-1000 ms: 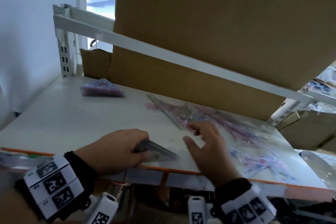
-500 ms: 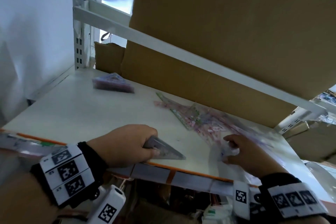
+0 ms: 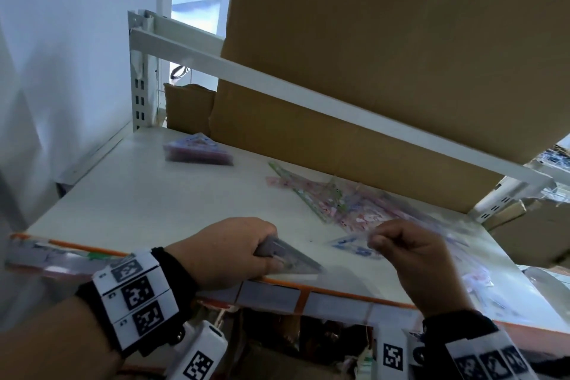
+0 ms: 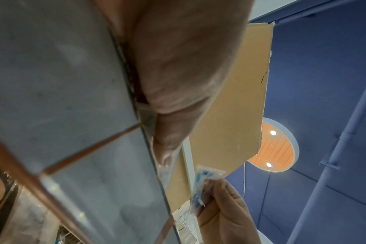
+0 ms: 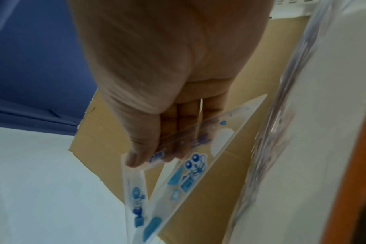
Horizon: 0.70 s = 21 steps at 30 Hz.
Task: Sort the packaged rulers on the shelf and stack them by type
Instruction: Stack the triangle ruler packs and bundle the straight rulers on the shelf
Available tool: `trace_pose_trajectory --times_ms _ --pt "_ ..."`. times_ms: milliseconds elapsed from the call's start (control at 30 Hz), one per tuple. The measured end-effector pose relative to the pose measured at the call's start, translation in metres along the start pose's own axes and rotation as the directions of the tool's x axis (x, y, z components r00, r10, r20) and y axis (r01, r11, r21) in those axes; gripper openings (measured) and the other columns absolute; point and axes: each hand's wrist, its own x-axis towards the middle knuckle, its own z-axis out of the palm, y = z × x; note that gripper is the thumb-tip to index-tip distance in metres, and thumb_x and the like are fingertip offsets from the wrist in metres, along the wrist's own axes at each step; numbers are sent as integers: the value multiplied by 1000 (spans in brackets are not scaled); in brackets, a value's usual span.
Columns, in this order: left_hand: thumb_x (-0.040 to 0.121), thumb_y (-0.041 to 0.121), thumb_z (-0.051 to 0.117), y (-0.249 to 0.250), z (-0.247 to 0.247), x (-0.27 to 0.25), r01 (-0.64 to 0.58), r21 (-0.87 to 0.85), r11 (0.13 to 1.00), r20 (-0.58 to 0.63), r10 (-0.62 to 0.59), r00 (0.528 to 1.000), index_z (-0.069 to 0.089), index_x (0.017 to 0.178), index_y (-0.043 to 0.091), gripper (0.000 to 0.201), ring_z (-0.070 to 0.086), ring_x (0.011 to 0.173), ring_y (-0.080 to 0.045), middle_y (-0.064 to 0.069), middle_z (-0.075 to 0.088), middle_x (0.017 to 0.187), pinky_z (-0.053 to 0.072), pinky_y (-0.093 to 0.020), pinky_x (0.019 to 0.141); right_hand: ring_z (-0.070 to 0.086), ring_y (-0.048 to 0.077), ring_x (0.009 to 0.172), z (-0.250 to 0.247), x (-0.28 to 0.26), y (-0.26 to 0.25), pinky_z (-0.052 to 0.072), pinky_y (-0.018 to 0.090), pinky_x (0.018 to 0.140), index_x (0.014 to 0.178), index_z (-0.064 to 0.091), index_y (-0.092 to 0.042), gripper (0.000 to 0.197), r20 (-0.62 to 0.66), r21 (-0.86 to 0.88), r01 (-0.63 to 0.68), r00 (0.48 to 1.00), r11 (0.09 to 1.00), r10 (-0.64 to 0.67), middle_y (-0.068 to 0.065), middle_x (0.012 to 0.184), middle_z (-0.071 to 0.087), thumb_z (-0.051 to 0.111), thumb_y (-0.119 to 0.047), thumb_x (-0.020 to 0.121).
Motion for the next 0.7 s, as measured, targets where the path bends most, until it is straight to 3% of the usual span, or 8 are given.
trace_pose_trajectory --times_ms 100,200,300,400,500,600,633,700 --pt "85 57 63 0 -1 0 6 -8 1000 15 -6 1000 49 77 20 40 49 72 -7 5 53 78 39 -25 64 64 18 71 19 -8 -11 52 31 67 75 71 -21 10 39 102 42 998 994 -46 0 75 69 78 -15 79" --pt "80 64 64 3 -3 1 -9 2 1000 52 9 999 45 73 24 45 48 72 -7 6 52 78 41 -30 66 63 13 75 43 -13 -15 50 29 68 77 69 -28 9 114 -11 120 986 993 -118 -9 79 66 74 -21 80" --pt "78 66 64 5 -4 0 -25 15 1000 71 24 997 40 69 31 43 47 73 -6 8 51 79 41 -27 65 60 8 88 66 -15 -17 48 25 76 77 67 -26 7 144 -126 166 978 978 -148 -15 87 60 72 -29 81" --pt "80 68 59 4 -2 1 -37 58 998 79 32 996 47 78 33 38 49 76 -4 11 53 83 43 -25 68 58 9 102 83 -16 -21 48 28 85 82 64 -21 15 152 -203 177 977 963 -148 -9 100 60 71 -34 81" --pt "78 74 50 1 0 2 -34 95 995 82 27 996 50 87 31 44 49 77 -3 11 53 85 43 -27 69 58 9 101 88 -16 -21 51 33 83 96 59 -27 17 210 -321 99 977 942 -31 -10 106 63 70 -31 84" --pt "81 73 48 0 3 4 -38 145 989 85 26 996 46 88 33 40 49 78 -4 13 52 85 42 -28 69 56 4 100 88 -15 -19 50 27 80 118 46 -39 34 245 -366 7 965 931 89 -18 111 62 62 -45 89" --pt "83 72 48 0 4 4 -41 161 986 75 29 997 44 87 35 37 48 77 -3 15 51 84 40 -26 67 56 5 100 88 -14 -19 49 27 81 122 47 -38 35 267 -396 43 961 917 70 -17 111 63 58 -46 90" --pt "85 70 46 4 8 2 -48 192 980 51 39 998 40 85 40 31 46 75 -2 17 48 82 35 -22 62 55 13 94 90 -10 -20 46 34 80 112 57 -36 25 321 -503 195 947 842 -27 -12 102 64 49 -45 90"
